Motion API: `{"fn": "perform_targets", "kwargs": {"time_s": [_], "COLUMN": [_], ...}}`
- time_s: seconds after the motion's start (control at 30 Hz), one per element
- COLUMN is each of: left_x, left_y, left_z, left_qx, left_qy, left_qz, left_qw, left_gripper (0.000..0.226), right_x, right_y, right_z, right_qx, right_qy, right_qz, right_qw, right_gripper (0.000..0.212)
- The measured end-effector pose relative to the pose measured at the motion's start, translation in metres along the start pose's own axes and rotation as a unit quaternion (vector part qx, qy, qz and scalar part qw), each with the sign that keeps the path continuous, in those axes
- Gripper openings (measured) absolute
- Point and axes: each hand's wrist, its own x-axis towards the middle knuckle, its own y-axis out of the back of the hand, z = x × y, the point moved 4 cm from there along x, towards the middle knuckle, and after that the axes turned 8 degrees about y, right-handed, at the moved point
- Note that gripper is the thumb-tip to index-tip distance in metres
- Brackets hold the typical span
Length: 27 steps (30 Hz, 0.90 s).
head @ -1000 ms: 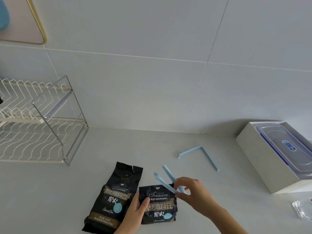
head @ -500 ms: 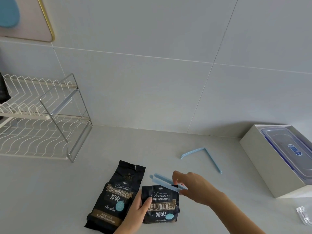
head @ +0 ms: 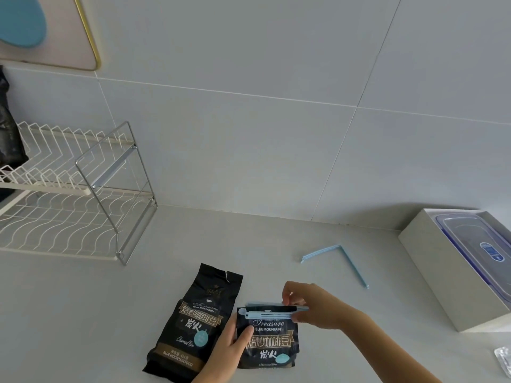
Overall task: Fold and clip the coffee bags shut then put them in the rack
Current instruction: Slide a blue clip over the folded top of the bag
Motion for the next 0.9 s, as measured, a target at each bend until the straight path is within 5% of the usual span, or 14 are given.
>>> {"fn": "perform_targets", "kwargs": {"time_s": [0.37, 0.77, 0.9], "left_x": [0.001, -0.002, -0.006], "left_y": [0.003, 0.005, 0.006], "left_z": [0.001, 0.008, 0.009], "left_qx": [0.024, 0.068, 0.064], "left_qy": [-0.002, -0.026, -0.044], "left_qz": [0.0, 0.057, 0.064], "left_qw": [1.0, 0.996, 0.995], "left_gripper": [0.03, 0.016, 0.02], "right_x": [0.008, 0.035, 0.046], "right_y": [-0.005, -0.035, -0.054], "right_z": [-0.013, -0.056, -0.077], "right_qx": [0.032, -0.148, -0.15], "right_qy": [0.01, 0.07, 0.098], "right_qz": [-0.008, -0.036, 0.021], "right_qw": [0.999, 0.986, 0.984], "right_gripper": [0.028, 0.028, 0.03]}}
